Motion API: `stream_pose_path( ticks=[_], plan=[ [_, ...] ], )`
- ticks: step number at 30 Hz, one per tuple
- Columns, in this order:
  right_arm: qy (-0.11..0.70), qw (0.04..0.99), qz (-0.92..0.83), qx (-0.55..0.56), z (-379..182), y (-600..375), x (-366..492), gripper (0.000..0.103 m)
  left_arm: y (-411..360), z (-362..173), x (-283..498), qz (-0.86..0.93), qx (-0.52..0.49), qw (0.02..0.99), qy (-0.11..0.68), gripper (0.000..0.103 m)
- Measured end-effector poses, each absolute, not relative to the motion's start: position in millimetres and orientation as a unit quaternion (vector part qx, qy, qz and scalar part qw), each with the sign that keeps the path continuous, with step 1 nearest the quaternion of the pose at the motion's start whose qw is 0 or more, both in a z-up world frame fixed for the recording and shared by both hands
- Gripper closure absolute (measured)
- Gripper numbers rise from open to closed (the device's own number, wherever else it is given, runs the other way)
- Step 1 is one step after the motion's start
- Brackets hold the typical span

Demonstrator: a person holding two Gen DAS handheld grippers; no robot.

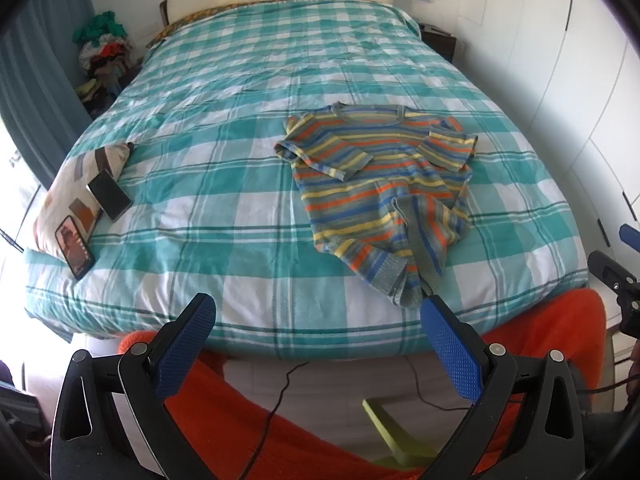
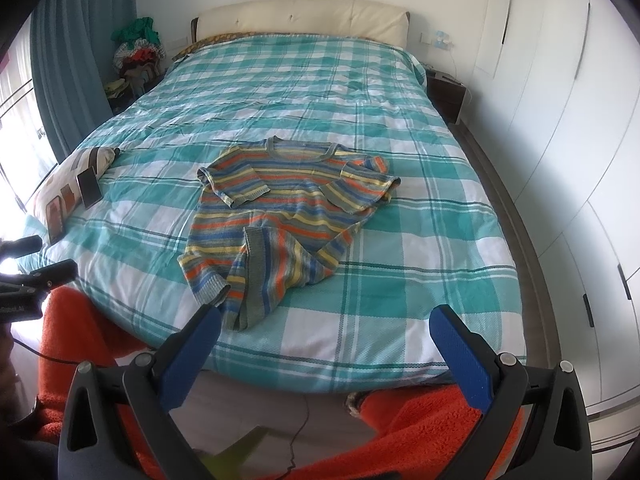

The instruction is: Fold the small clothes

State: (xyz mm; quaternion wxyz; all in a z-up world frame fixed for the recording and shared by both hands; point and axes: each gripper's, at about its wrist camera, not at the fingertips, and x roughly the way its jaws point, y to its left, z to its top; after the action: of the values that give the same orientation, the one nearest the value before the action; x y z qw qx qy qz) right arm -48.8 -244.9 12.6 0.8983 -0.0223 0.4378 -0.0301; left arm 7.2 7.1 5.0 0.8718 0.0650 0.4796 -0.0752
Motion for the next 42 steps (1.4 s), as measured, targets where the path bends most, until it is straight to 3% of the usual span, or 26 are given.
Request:
stream_pose_path(
  ticks=[42],
  plan=[
    [0.441, 0.897, -0.032, -0.018, 1, -243, -52, 0.0, 9, -3, 3, -0.073, 0.068, 0.868, 0.486, 0.001]
  ],
)
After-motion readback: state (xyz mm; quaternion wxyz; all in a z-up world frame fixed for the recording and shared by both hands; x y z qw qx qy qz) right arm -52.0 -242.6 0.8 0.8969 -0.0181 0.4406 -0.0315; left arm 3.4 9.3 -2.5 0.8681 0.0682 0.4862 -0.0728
